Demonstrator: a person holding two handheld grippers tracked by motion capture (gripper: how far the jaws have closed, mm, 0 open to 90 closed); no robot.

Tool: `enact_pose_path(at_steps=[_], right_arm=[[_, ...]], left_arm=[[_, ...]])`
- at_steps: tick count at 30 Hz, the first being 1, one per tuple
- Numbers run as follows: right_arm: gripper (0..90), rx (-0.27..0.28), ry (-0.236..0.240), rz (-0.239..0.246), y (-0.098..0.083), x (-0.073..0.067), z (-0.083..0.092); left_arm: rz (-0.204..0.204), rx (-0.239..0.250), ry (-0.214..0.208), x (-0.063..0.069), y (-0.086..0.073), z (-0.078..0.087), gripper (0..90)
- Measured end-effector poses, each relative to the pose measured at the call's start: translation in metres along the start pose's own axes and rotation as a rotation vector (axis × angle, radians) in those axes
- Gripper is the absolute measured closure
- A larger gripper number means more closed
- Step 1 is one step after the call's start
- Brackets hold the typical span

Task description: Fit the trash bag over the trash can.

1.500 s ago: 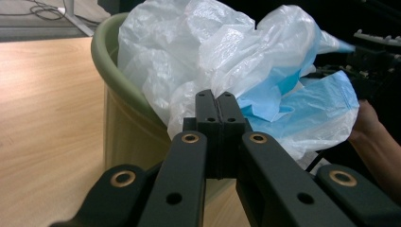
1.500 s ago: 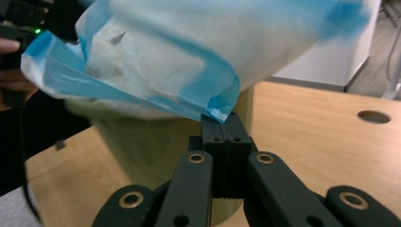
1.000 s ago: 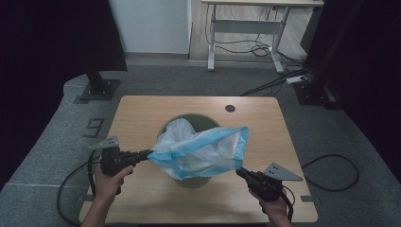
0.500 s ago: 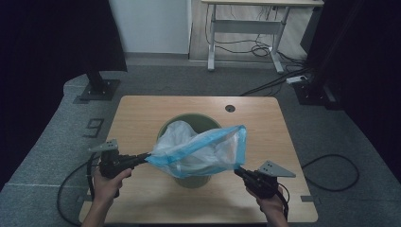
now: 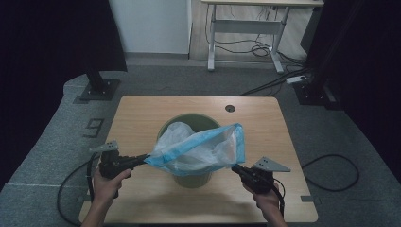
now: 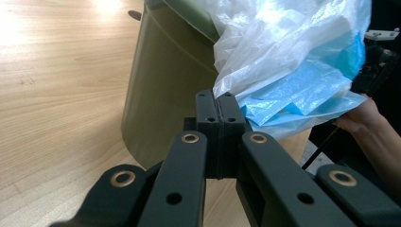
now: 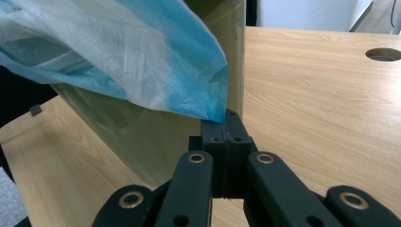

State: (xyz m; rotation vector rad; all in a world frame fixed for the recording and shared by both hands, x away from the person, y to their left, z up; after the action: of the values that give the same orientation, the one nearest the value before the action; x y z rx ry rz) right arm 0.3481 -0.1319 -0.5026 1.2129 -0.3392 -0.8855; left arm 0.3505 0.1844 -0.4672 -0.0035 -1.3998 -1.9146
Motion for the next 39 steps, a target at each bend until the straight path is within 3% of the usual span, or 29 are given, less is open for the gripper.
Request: enact_pose_path(at_steps=[4,15,17,21,24,33,35,37,39], right_arm=[[89.1,0.008,-0.019,-0.008,0.004,0.004,-0.003],[89.1,0.024,-0.036,-0.004,0.007,0.005,-0.002],[89.1,0.023,-0.04,-0.005,0.007,0.005,-0.001],[89.1,0.024,-0.041,-0.001,0.009,0.004,0.0],[89.1,0.023,-0.043,0.005,0.009,0.004,0.001],[89.1,0.021,-0.046,0.005,0.01,0.004,0.002],[89.1,0.022,-0.047,0.005,0.011,0.005,0.003],[89.1,0.022,-0.047,0.004,0.011,0.005,0.003],[89.1,0.018,-0.046,0.006,0.01,0.005,0.002]], left_arm=[[-0.013,-0.024,0.023,-0.002,0.003,-0.007,89.9],[-0.065,0.035,-0.005,0.005,0.012,0.001,84.9],[-0.107,0.034,-0.044,0.011,0.012,0.005,78.9],[-0.185,0.005,-0.034,0.016,0.012,0.01,62.1],[-0.22,0.015,-0.03,0.02,0.016,0.016,51.9],[-0.28,0.02,-0.059,0.031,0.027,0.026,34.3],[-0.265,0.017,-0.09,0.036,0.029,0.028,28.7],[-0.262,0.009,-0.094,0.037,0.03,0.029,26.7],[-0.27,0.018,-0.072,0.037,0.033,0.031,25.0]])
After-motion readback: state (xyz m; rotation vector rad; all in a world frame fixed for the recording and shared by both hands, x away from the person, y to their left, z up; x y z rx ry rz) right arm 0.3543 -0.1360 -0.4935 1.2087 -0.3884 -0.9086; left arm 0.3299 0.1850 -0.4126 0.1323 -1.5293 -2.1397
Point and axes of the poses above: each handheld gripper's, and its own axes: z roughly backward along the jaws, y roughly out of its top, x roughly to its right, the point moved 10 cm from there along -z, roughly forward along the jaws, and after that the axes turned 1 degree about -z, right-handed, at the moved point
